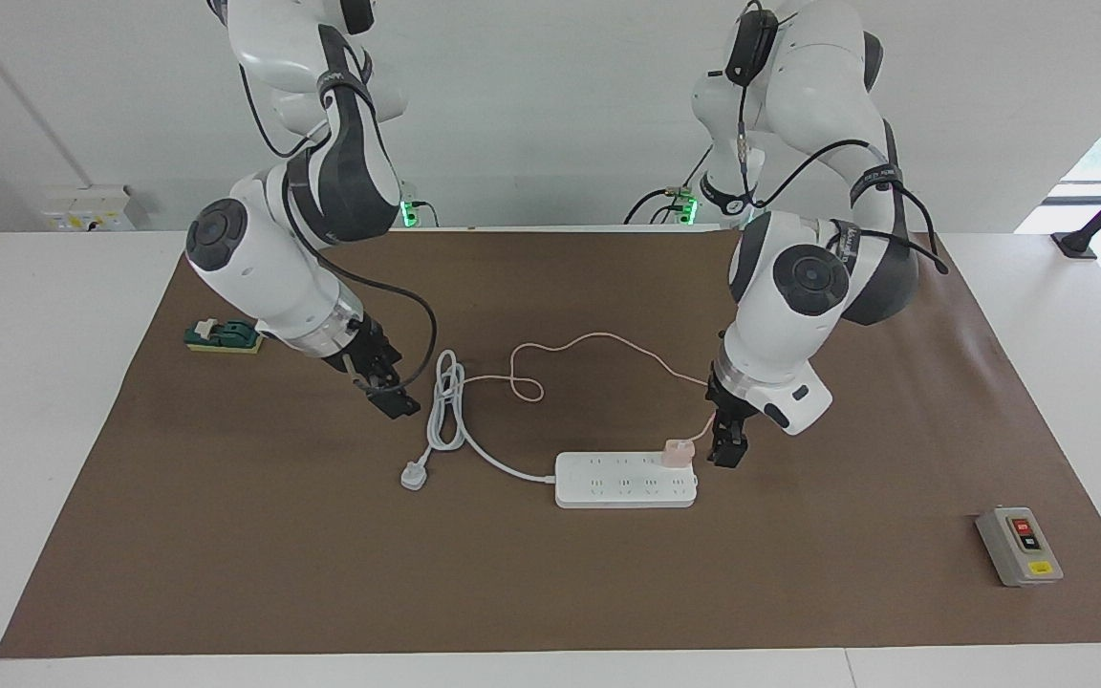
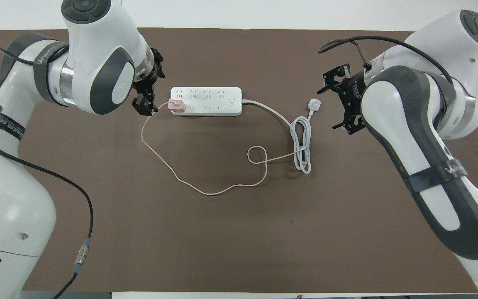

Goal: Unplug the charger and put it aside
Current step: 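Reach the left gripper to the pink charger while the right gripper reaches the strip, then grasp the pink charger with the left gripper while the right gripper grips the strip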

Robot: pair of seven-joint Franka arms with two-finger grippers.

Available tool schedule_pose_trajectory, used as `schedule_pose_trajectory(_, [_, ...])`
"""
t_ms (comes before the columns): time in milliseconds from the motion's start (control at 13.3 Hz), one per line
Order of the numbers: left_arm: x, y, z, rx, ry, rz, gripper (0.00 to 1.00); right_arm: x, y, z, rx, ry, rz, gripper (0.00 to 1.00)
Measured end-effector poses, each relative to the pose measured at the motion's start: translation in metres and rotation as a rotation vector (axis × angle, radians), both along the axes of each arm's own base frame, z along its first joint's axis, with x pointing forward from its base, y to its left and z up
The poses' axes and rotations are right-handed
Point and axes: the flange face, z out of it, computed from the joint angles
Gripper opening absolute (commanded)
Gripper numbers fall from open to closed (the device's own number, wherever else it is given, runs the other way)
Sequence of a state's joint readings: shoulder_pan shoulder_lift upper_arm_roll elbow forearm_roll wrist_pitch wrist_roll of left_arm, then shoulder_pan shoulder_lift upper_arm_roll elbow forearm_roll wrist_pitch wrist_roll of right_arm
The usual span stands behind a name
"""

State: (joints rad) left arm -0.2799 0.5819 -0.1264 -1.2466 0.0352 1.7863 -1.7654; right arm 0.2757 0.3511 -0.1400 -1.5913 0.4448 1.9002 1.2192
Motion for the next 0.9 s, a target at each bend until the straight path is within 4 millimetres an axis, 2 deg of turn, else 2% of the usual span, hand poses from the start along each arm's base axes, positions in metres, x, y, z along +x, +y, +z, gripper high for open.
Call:
schedule_pose_trajectory(150, [0.006, -0.006, -0.019, -0.003, -0.012, 0.046, 1.0, 0.011, 0.011, -0.018, 0.015, 0.002, -0.083, 1.0])
schedule_pose_trajectory(450, [0.015, -0.02, -0.076, 0.015, -0.021, 0.052, 1.0, 0.023, 0.054, -0.048, 0.052, 0.01, -0.191, 1.0])
schedule_pose_trajectory(600, [0.017, -0.019, -0.086, 0.02, -0.019, 0.054, 1.0, 0.025, 0.057, -0.059, 0.069, 0.03, -0.209, 1.0])
schedule_pose_trajectory(900, [0.019, -0.018, -0.082, 0.019, -0.027, 0.057, 1.0, 0.028, 0.075, -0.074, 0.061, 0.025, -0.193, 1.0])
